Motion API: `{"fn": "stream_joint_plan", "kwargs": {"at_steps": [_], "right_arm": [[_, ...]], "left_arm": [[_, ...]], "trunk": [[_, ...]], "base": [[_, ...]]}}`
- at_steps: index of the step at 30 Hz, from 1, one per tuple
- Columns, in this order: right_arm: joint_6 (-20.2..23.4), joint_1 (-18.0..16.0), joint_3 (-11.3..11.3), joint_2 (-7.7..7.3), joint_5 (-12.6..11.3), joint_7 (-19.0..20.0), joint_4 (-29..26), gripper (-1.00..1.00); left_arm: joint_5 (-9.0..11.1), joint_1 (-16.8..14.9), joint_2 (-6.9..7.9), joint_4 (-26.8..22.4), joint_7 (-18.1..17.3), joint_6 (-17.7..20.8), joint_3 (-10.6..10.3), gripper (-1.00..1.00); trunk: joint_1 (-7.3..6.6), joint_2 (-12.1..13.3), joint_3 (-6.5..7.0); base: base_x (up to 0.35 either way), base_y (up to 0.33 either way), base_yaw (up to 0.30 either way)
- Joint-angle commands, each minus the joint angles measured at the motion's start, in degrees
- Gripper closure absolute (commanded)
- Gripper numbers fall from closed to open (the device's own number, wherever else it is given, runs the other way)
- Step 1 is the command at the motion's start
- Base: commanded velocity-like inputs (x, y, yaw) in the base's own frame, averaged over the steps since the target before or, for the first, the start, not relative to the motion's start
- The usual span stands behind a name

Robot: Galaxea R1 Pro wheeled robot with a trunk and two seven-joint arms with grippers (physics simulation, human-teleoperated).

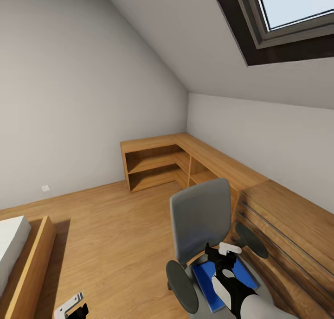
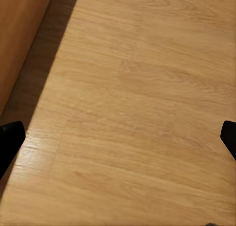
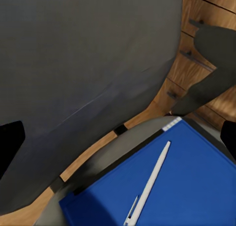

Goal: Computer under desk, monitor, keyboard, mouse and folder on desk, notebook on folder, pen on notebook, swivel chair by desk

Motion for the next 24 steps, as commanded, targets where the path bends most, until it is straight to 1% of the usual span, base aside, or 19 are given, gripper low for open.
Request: {"fn": "stream_joint_plan", "kwargs": {"at_steps": [1,11,15,17,19,20,24], "right_arm": [[-0.2,-0.1,0.5,-0.02,-0.5,-0.3,0.0,-1.00],[-0.3,-0.1,0.5,-0.11,-0.4,-0.3,0.1,-1.00],[0.2,-0.1,0.4,-0.13,-0.5,-0.4,0.1,-1.00],[0.7,-0.1,0.4,-0.16,-0.5,-0.5,0.0,-1.00],[1.8,-0.1,0.4,-0.18,-0.5,-0.6,-0.2,-1.00],[3.7,-0.2,0.4,-0.19,-0.5,-0.7,-0.5,-1.00],[8.8,-0.7,0.3,-0.20,-0.5,-0.8,-1.6,-1.00]], "left_arm": [[0.6,-0.1,0.09,0.0,0.4,-0.4,-0.5,-1.00],[0.6,-0.1,0.04,-0.3,0.5,-0.2,-0.8,-1.00],[0.6,-0.1,-0.33,-2.6,0.6,1.3,-0.8,-1.00],[0.5,-0.1,-0.48,-4.9,0.7,3.2,-0.8,-1.00],[0.5,-0.1,-0.59,-7.8,1.0,6.0,-0.8,-1.00],[0.5,-0.1,-0.70,-11.1,1.8,9.4,-0.8,-1.00],[0.6,-0.1,-0.76,-18.0,5.2,16.4,-0.6,-1.00]], "trunk": [[0.24,-0.5,-0.28],[2.44,-4.5,-2.07],[3.32,-6.1,-2.79],[3.76,-6.9,-3.15],[4.19,-7.7,-3.51],[4.41,-8.1,-3.69],[5.29,-9.7,-4.41]], "base": [[0.000,0.000,0.005],[0.000,0.000,0.001],[0.000,0.000,0.000],[0.000,0.000,0.000],[0.000,0.000,0.000],[0.000,0.000,0.000],[0.000,0.000,0.000]]}}
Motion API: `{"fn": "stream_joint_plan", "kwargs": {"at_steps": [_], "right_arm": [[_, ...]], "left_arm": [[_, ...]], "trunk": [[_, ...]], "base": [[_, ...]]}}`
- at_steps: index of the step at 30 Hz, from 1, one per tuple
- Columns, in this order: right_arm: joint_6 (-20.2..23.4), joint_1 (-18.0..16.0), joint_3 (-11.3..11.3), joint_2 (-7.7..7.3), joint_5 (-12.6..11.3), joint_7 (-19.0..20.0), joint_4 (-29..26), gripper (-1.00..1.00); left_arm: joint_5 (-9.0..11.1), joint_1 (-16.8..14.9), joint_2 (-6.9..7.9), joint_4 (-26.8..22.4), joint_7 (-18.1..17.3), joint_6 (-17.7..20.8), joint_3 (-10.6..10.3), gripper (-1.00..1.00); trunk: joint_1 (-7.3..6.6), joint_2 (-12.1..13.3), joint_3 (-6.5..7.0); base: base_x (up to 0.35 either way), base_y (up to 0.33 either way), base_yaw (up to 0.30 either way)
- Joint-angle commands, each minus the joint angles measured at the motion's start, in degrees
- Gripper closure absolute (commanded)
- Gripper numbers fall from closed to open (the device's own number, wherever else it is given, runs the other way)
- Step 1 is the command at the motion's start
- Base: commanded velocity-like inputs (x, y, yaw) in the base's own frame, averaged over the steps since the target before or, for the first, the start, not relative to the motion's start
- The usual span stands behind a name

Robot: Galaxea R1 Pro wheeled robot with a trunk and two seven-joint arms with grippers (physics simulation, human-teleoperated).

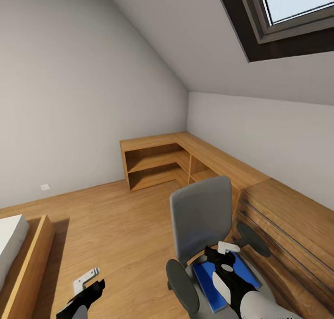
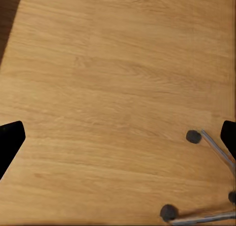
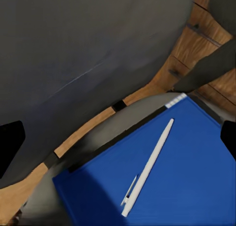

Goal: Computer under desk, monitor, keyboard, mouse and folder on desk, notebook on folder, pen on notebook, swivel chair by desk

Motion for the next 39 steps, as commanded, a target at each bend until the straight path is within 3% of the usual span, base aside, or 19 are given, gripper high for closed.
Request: {"fn": "stream_joint_plan", "kwargs": {"at_steps": [1,2,4,9,14,15,19,24,32,35,38,39], "right_arm": [[1.1,-0.4,0.5,-0.02,-0.6,-0.3,-0.4,-1.00],[3.6,-1.1,0.5,-0.04,-0.7,-0.4,-1.1,-1.00],[5.9,-1.9,0.4,-0.07,-0.8,-0.4,-1.6,-1.00],[11.0,-4.3,0.3,-0.10,-1.0,-1.5,-2.1,-1.00],[15.1,-5.8,-0.1,-0.12,-2.0,-3.1,-2.4,-1.00],[16.1,-6.1,-0.4,-0.14,-3.0,-3.4,-2.5,-1.00],[17.6,-6.3,-1.0,-0.30,-5.4,-3.8,-2.5,-1.00],[19.6,-6.5,-1.4,-0.98,-7.7,-4.0,-2.5,-1.00],[23.3,-6.5,-1.5,-1.30,-8.5,-4.2,-2.4,-1.00],[24.0,-6.5,-1.4,-1.99,-8.6,-4.1,-2.5,-1.00],[24.0,-6.5,-1.3,-2.27,-8.7,-4.0,-2.5,-1.00],[24.1,-6.6,-1.3,-2.40,-8.7,-4.0,-2.6,-1.00]], "left_arm": [[0.4,0.0,0.07,-2.0,1.7,1.8,-0.2,-1.00],[0.6,0.0,0.06,-5.7,4.1,4.7,0.0,-1.00],[0.9,0.0,0.04,-9.4,6.5,7.0,0.1,-1.00],[2.9,0.0,-0.01,-17.0,11.1,10.0,0.9,-1.00],[6.7,0.0,0.06,-23.2,13.2,11.0,3.7,-1.00],[8.2,0.0,0.09,-25.0,13.5,11.1,4.9,-1.00],[10.1,-0.1,0.13,-26.3,13.8,11.2,6.1,-1.00],[10.8,-0.1,0.11,-26.3,14.0,11.2,6.7,-1.00],[10.9,-0.1,0.20,-26.6,14.0,11.3,6.9,-1.00],[11.0,1.8,0.19,-34.3,14.1,11.9,6.9,-1.00],[10.9,4.5,0.22,-37.2,14.1,12.6,6.9,-1.00],[10.9,6.9,0.22,-38.6,14.1,13.8,6.8,-1.00]], "trunk": [[0.24,-0.5,-0.27],[0.46,-0.9,-0.45],[0.90,-1.7,-0.81],[1.99,-3.7,-1.71],[3.09,-5.7,-2.60],[3.31,-6.1,-2.78],[4.19,-7.7,-3.50],[5.29,-9.7,-4.40],[7.05,-12.9,-5.83],[7.70,-14.1,-6.37],[8.36,-15.3,-6.91],[8.58,-15.7,-7.09]], "base": [[0.000,0.000,0.000],[0.000,0.000,0.000],[0.000,0.000,0.000],[0.000,0.000,0.000],[0.000,0.000,0.000],[0.000,0.000,0.000],[0.000,0.000,0.000],[0.000,0.000,0.000],[0.000,0.000,0.000],[0.000,0.000,0.000],[0.000,0.000,0.000],[0.000,0.000,0.000]]}}
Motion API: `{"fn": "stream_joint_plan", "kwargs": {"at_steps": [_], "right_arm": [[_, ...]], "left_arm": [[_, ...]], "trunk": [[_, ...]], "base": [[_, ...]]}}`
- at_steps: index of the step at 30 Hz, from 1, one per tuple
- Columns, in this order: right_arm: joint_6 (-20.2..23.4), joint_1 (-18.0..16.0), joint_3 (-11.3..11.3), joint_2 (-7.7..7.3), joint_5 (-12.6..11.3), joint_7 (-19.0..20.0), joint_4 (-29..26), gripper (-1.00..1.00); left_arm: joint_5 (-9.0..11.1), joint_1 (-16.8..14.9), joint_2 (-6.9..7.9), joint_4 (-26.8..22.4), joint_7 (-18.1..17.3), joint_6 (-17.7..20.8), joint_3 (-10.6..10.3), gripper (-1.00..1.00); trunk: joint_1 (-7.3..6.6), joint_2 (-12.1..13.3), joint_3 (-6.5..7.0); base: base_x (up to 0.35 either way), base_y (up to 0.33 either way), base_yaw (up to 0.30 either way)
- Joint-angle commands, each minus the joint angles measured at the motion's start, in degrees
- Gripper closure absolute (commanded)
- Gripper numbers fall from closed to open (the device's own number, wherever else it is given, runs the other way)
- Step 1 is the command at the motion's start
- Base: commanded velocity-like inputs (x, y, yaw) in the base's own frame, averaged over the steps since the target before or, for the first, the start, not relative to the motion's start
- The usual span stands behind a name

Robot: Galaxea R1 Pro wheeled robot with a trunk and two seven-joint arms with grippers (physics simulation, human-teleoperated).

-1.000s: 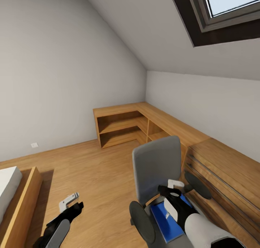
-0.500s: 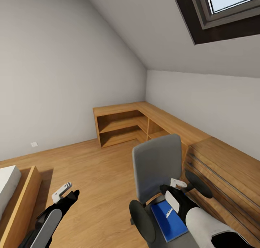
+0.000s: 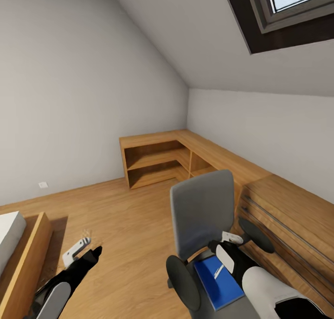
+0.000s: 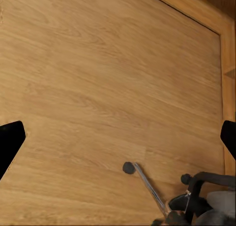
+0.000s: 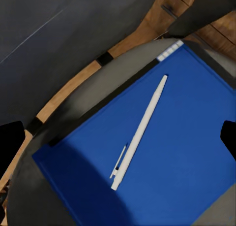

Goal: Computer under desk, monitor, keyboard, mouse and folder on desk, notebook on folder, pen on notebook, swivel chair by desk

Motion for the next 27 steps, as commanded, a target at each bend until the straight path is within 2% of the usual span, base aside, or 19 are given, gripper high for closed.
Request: {"fn": "stream_joint_plan", "kwargs": {"at_steps": [1,7,27], "right_arm": [[0.4,0.0,0.5,-0.07,-0.3,-0.4,-0.1,-1.00],[0.8,0.0,0.4,-0.31,-0.4,-0.4,0.0,-1.00],[3.1,0.0,0.4,-0.31,-0.4,-0.3,0.3,-1.00]], "left_arm": [[0.3,1.0,0.05,-0.7,0.5,0.8,-0.1,-1.00],[0.3,2.5,0.13,-1.5,0.5,1.9,0.2,-1.00],[0.3,2.6,0.14,-1.4,0.6,1.9,0.2,-1.00]], "trunk": [[0.23,-0.5,-0.25],[1.55,-2.9,-1.32],[5.94,-10.9,-4.91]], "base": [[0.000,0.000,0.000],[0.000,0.000,0.000],[0.000,0.000,0.000]]}}
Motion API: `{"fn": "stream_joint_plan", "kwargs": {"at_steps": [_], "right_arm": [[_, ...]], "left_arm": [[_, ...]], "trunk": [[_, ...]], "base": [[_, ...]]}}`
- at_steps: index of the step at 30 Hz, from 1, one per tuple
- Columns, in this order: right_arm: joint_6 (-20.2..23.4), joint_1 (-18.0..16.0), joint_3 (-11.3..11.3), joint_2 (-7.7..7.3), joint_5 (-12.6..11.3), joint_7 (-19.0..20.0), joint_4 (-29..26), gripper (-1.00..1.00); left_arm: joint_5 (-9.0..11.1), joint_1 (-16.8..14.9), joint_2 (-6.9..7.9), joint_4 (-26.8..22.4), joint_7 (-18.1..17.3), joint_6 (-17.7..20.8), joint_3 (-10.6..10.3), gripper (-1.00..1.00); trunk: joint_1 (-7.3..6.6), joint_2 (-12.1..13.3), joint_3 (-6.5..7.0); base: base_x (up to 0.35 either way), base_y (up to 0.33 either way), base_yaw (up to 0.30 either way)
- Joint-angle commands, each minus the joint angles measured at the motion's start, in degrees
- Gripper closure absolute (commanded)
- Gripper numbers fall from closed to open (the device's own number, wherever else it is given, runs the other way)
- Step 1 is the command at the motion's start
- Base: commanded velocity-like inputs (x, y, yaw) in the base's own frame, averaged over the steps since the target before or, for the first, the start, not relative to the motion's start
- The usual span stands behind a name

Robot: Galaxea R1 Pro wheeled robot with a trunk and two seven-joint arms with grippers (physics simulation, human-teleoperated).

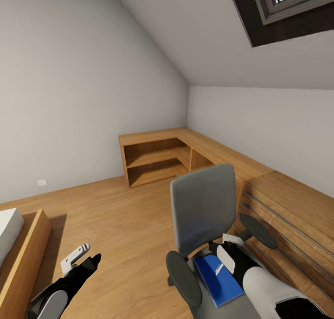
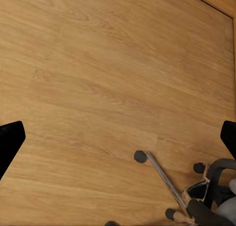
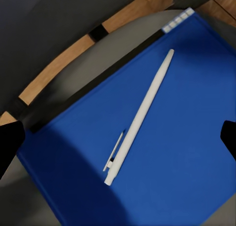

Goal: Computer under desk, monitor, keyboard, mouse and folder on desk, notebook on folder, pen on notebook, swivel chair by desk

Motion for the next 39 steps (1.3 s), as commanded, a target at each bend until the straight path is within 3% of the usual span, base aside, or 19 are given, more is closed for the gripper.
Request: {"fn": "stream_joint_plan", "kwargs": {"at_steps": [1,39], "right_arm": [[0.3,0.0,0.5,-0.04,-0.3,-0.4,-0.1,-1.00],[0.4,0.0,0.6,-0.03,-0.1,-0.5,0.0,-1.00]], "left_arm": [[0.4,0.0,0.05,-0.1,0.5,0.1,-0.1,-1.00],[0.3,0.0,-0.03,0.3,0.5,-0.1,-0.1,-1.00]], "trunk": [[0.23,-0.5,-0.25],[8.57,-15.7,-7.07]], "base": [[0.000,0.000,0.000],[0.000,0.000,0.000]]}}
